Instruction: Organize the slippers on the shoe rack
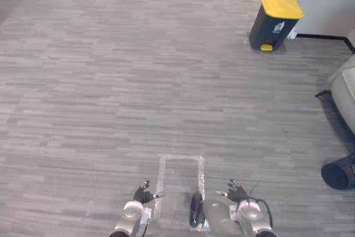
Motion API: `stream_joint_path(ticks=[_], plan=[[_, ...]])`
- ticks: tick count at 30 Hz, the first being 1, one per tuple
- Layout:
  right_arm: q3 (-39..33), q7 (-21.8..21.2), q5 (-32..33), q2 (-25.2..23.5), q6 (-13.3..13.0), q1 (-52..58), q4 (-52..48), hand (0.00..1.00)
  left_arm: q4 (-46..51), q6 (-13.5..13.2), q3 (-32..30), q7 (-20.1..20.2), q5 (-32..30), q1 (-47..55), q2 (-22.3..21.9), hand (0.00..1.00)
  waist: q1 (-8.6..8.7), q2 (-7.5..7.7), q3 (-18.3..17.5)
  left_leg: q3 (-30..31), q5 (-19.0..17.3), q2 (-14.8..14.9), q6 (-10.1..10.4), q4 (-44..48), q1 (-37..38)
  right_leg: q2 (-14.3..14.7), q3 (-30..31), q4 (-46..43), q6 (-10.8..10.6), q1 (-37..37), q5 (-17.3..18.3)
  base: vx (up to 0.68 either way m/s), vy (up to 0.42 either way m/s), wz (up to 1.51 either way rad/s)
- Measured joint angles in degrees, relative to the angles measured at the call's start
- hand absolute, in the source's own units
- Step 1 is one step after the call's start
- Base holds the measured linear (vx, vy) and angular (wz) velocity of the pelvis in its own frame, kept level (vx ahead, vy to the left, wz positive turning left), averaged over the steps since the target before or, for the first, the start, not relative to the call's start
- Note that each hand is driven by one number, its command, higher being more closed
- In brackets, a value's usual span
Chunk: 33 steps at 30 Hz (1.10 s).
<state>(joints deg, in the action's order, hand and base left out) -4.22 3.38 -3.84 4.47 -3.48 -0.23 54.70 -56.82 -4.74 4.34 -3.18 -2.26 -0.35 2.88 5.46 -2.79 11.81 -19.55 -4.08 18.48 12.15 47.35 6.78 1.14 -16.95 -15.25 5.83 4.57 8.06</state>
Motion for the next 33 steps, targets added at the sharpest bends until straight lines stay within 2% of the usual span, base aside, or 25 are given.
stream_joint_path(ticks=[2, 3, 4, 6, 7, 9, 10, 11, 13, 15, 17, 18, 20, 21, 22, 23, 24, 25, 26, 27, 28, 29, 30, 31, 33], plan=[[-0.22, 0.03, 0.34, -0.01, 0.15, 0.33, 0.24, 0.0, -0.12, 0.08, -0.29, 0.03, 0.03, 0.91, -0.44, 0.0, -0.53, -0.07, -0.1, -1.1, -4.54, 2.01, -1.1, 9.77, -5.54, 1.0, 3.77, 2.67, 0.72, -3.18, 0.61, 0.36, 0.087, -0.88], [-0.52, 0.07, 0.65, -0.06, 0.23, 0.47, 0.28, 0.0, 0.0, 0.15, -0.96, 0.07, 0.04, 1.15, -0.51, 0.0, -0.77, 0.38, 0.07, -2.41, -6.91, 2.19, -2.73, 10.68, -7.33, 0.99, 5.72, 3.98, 0.63, -4.96, 0.56, 0.38, 0.132, -0.99], [-0.61, 0.06, 1.06, -0.37, 0.28, 0.8, 0.49, 0.0, 0.11, 0.07, -1.38, -0.05, 0.05, 1.06, -0.24, 0.0, -1.28, 0.8, 0.24, -4.31, -9.08, 2.22, -3.6, 8.97, -8.8, 0.5, 8.2, 5.18, -0.54, -6.95, -0.21, 0.36, 0.167, -1.17], [-1.06, 0.08, 1.51, -0.29, 0.37, 1.0, 1.03, 0.0, 0.15, 0.02, -2.19, -0.05, 0.05, 1.17, -0.06, 0.0, -2.12, 1.31, 0.42, -4.51, -11.36, 1.38, -4.39, 2.3, -10.63, -0.03, 13.35, 5.83, -0.92, -9.12, -0.26, 0.25, 0.18, -1.28], [-1.76, 0.1, 1.52, -0.46, 0.61, 0.79, 1.02, 0.0, 0.15, 0.01, -2.35, -0.04, -0.01, 1.02, 0.02, 0.0, -2.18, 1.46, 0.51, -2.15, -11.86, -0.74, -4.97, -2.56, -11.9, -0.73, 16.18, 5.9, -1.23, -9.72, -0.08, 0.22, 0.312, -1.44], [-2.2, 0.11, 1.51, -0.37, 0.58, 0.52, 1.18, 0.0, 0.64, -0.61, -2.26, -0.09, 0.02, 1.08, 0.11, 0.0, -2.47, 1.89, 0.45, 13.43, -11.67, -9.69, -4.37, -20.31, -13.63, -3.18, 24.39, 5.31, -4.37, -8.49, 0.98, 0.19, 0.391, -1.81], [-2.01, 0.1, 1.51, 0.21, 0.54, 0.48, 1.27, 0.0, 0.57, -0.86, -2.19, -0.17, 0.03, 1.0, 0.0, 0.0, -2.66, 1.16, 0.09, 20.21, -11.03, -11.16, -3.38, -26.46, -13.54, -2.76, 27.13, 5.15, -6.15, -7.6, 1.65, 0.13, 0.418, -2.04], [-1.43, 0.04, 1.65, 0.82, 0.58, 0.88, 1.21, 0.0, -0.07, -0.92, -2.14, -0.18, 0.07, 1.78, -0.62, 0.0, -2.64, -0.66, -0.18, 23.23, -6.63, -11.22, -3.86, -28.15, -12.93, -1.96, 31.19, 3.76, -8.54, -6.84, 2.95, 0.23, 0.568, -2.19], [-0.6, 0.05, 1.32, -0.76, 0.58, 2.03, 0.7, 0.0, -0.26, -0.89, -0.63, -0.39, 0.06, 1.74, 1.81, 0.0, -2.5, 3.23, -1.4, 13.71, -10.1, -13.09, -6.27, -28.25, -9.24, -5.26, 33.26, 1.24, -9.46, -5.87, 2.97, 0.25, 0.475, -1.97], [-0.02, 0.11, 1.17, -1.51, 0.61, 2.23, 0.78, 0.0, -0.91, -0.87, 1.06, -0.29, 0.06, 1.79, 2.39, 0.0, -2.39, 4.55, -2.2, 9.84, -10.81, -13.82, -7.64, -28.67, -7.38, -6.65, 33.24, 1.33, -9.93, -5.46, 2.73, 0.17, 0.32, -1.07], [0.2, -0.02, 0.28, -2.09, 0.62, 2.29, 1.1, 0.0, -1.22, -0.75, 1.78, -0.27, 0.06, 1.26, 2.57, 0.0, -2.72, 4.85, -2.56, 5.17, -10.92, -13.78, -8.07, -30.42, -4.68, -7.45, 29.05, 0.55, -11.23, -3.36, 1.28, 0.19, 0.249, -1.09], [0.62, -0.04, -0.37, -2.09, 0.64, 1.81, 1.2, 0.0, -1.2, -0.71, 1.81, -0.28, 0.08, 1.39, 2.48, 0.0, -2.96, 4.41, -2.65, 2.03, -10.9, -13.46, -8.08, -31.55, -3.45, -7.8, 23.68, -1.6, -10.98, -1.29, 0.67, 0.2, 0.203, -1.27], [2.29, 0.02, -0.77, -1.24, 0.68, 1.21, 1.01, 0.0, -1.24, -0.3, 1.84, -0.28, 0.15, 1.7, 2.45, 0.0, -2.75, 3.32, -2.94, -2.57, -10.9, -13.1, -8.09, -31.87, -1.7, -10.25, 6.46, -4.25, -9.14, 0.45, -0.49, 0.15, 0.111, -1.32], [2.56, 0.04, -0.78, -0.54, 0.65, 1.19, 0.93, 0.0, -1.23, -0.08, 1.83, -0.3, 0.19, 1.55, 2.23, 0.0, -2.74, 2.94, -3.11, -4.28, -10.9, -13.0, -8.09, -31.86, -0.76, -11.05, 0.36, -4.45, -8.47, 0.4, -0.9, 0.11, 0.047, -1.29], [2.7, 0.05, -0.78, 0.19, 0.62, 1.31, 0.92, 0.0, -1.27, 0.11, 1.82, -0.27, 0.19, 1.67, 1.78, 0.0, -2.71, 1.42, -3.64, -6.41, -10.9, -12.9, -8.09, -31.64, 0.03, -11.7, -5.79, -4.37, -7.36, 0.41, -1.51, 0.15, 0.055, -1.27], [2.63, 0.14, -0.77, 0.64, 0.61, 1.31, 0.65, 0.0, -1.27, 0.13, 1.78, -0.25, 0.19, 1.91, 1.56, 0.0, -2.66, 0.45, -3.83, -8.03, -10.9, -12.96, -8.09, -29.48, 0.18, -12.21, -8.65, -4.38, -6.28, 0.31, -2.18, 0.14, 0.095, -1.3], [2.64, 0.2, -0.82, 0.46, 0.67, 1.06, 0.55, 0.0, -1.26, 0.12, 1.5, -0.24, 0.19, 1.92, 1.23, 0.0, -2.79, 0.44, -3.66, -8.71, -10.32, -12.34, -9.1, -21.78, -2.31, -13.88, -9.66, -4.49, -5.28, 0.11, -2.78, 0.11, 0.089, -1.03], [2.51, 0.3, -0.76, 0.27, 0.69, 0.33, 0.94, 0.0, -1.31, 0.05, 1.6, -0.24, 0.2, 1.7, 1.33, 0.0, -3.01, 1.82, -2.97, -8.28, -13.25, -12.7, -9.53, -21.66, -3.88, -15.57, -9.5, -4.28, -5.34, -0.3, -2.74, 0.03, 0.058, -0.87], [2.25, 0.48, -0.82, 0.96, 0.75, 0.52, 1.24, 0.0, -1.1, 0.02, 2.21, -0.01, 0.19, 1.61, 0.43, 0.0, -2.28, -0.27, -3.79, -8.25, -5.69, -12.33, -10.99, -36.56, -1.83, -14.96, -11.9, -4.33, -5.78, -0.35, -2.61, -0.05, 0.013, -0.51], [2.25, 0.49, -0.85, 1.21, 0.7, 0.68, 1.22, 0.0, -0.99, 0.01, 2.32, -0.03, 0.2, 1.62, 0.41, 0.0, -2.04, -0.48, -3.66, -8.25, -5.79, -11.92, -9.65, -36.99, -1.88, -14.87, -12.32, -4.45, -5.87, -0.19, -2.56, -0.03, 0.031, -1.05], [2.77, 0.41, -1.24, 0.22, 0.76, 0.24, 1.44, 0.0, -1.25, 0.17, 2.31, -0.05, 0.16, 1.86, 0.78, 0.0, -3.41, 0.91, -4.16, -11.6, -6.6, -13.05, -8.6, -35.88, -0.92, -16.21, -12.47, -4.32, -8.53, 0.19, -0.37, 0.0, 0.038, -0.92], [2.72, 0.33, -1.31, -0.2, 0.74, 0.22, 1.27, 0.0, -1.26, 0.18, 2.29, 0.01, 0.13, 2.09, 0.95, 0.0, -3.42, 0.96, -4.32, -12.28, -6.75, -12.74, -8.37, -35.31, -0.8, -15.92, -12.51, -3.41, -8.59, 0.08, -0.38, 0.07, 0.002, -1.11], [2.63, 0.18, -1.23, -0.15, 0.55, 0.42, 1.1, 0.0, -1.29, 0.21, 2.27, 0.04, 0.1, 2.0, 1.4, 0.0, -2.88, 0.73, -4.11, -13.71, -8.55, -10.03, -6.73, -31.18, -1.59, -13.68, -12.57, -0.29, -7.93, -0.85, -1.1, 0.06, -0.061, -0.56], [2.57, 0.16, -1.2, 0.05, 0.6, 0.63, 1.48, 0.0, -1.26, 0.22, 2.28, 0.07, 0.09, 1.91, 1.77, 0.0, -3.3, 0.71, -3.9, -14.25, -9.82, -6.92, -5.93, -25.05, -3.14, -11.65, -11.95, 2.08, -7.47, -1.97, -1.69, 0.1, -0.135, -0.62], [2.45, 0.23, -1.14, 0.57, 0.57, 1.5, 1.52, 0.0, -1.1, 0.29, 2.29, 0.16, 0.05, 2.48, 1.94, 0.0, -3.54, 0.42, -3.64, -14.29, -9.72, -1.36, -5.97, -12.96, -5.39, -8.77, -9.45, 4.62, -7.23, -4.24, -2.5, 0.13, -0.154, -0.69]])
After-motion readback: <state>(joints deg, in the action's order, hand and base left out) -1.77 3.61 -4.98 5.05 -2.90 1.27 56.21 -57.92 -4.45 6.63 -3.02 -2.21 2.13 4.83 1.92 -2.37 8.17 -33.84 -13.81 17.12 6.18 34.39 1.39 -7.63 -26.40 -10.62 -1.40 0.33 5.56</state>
